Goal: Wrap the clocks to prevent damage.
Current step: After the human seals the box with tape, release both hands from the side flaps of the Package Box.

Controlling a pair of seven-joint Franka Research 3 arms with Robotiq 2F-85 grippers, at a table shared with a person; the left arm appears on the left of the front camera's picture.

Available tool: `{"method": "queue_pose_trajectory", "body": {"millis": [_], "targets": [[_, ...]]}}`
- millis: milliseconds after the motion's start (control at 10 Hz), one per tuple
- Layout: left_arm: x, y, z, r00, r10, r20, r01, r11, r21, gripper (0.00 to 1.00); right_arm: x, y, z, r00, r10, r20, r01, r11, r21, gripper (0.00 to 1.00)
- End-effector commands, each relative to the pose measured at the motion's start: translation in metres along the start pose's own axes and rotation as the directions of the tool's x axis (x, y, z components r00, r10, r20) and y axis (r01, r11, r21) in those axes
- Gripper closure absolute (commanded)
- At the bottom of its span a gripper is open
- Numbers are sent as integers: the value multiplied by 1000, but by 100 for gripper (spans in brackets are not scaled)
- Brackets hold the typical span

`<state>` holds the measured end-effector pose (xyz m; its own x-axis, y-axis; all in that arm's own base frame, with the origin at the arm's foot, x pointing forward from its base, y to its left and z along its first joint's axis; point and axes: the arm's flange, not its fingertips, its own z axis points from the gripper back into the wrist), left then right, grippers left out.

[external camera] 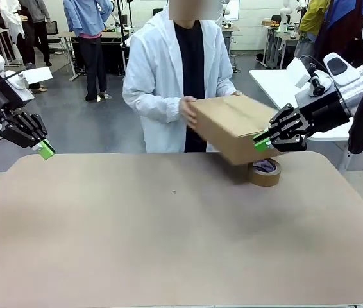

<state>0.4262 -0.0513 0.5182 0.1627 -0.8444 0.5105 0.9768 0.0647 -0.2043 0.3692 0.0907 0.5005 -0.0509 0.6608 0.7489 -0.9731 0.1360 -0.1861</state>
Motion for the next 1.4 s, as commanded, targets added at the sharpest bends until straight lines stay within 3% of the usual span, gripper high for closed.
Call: {"method": "queue_pose_trajectory", "body": {"millis": [0, 200, 300, 500, 900, 1000, 1100, 1300], "targets": [[-1, -3, -1, 1000, 20, 16, -21, 1000, 23, 0, -7, 1, -7, 999, -28, -34, 28, 1000, 4, 0], [-1, -1, 1, 999, 36, 8, -36, 999, 31, 0, -10, 0, -9, 998, -54, -37, 54, 998, 23, 0], [-3, -3, -1, 999, 37, 9, -37, 999, 32, 19, -12, 2, -9, 997, -55, -45, 56, 998, 22, 3], [-5, -1, -2, 999, 49, 13, -49, 998, 27, 0, -12, 2, -9, 997, -55, -48, 56, 998, 29, 0], [-5, 0, -4, 997, 72, -1, -72, 997, 38, 0, -13, 2, -10, 995, -82, -64, 84, 996, 30, 0], [-3, 0, -5, 995, 98, -25, -96, 993, 63, 0, -12, 1, -9, 999, -40, -25, 41, 999, 26, 0], [-6, 2, 0, 999, 36, 4, -37, 999, 16, 0, -12, 1, -9, 999, -40, -25, 41, 999, 26, 0], [-6, 2, 0, 999, 36, 4, -37, 999, 16, 0, -12, 1, -9, 999, -40, -25, 41, 999, 26, 0]]}}
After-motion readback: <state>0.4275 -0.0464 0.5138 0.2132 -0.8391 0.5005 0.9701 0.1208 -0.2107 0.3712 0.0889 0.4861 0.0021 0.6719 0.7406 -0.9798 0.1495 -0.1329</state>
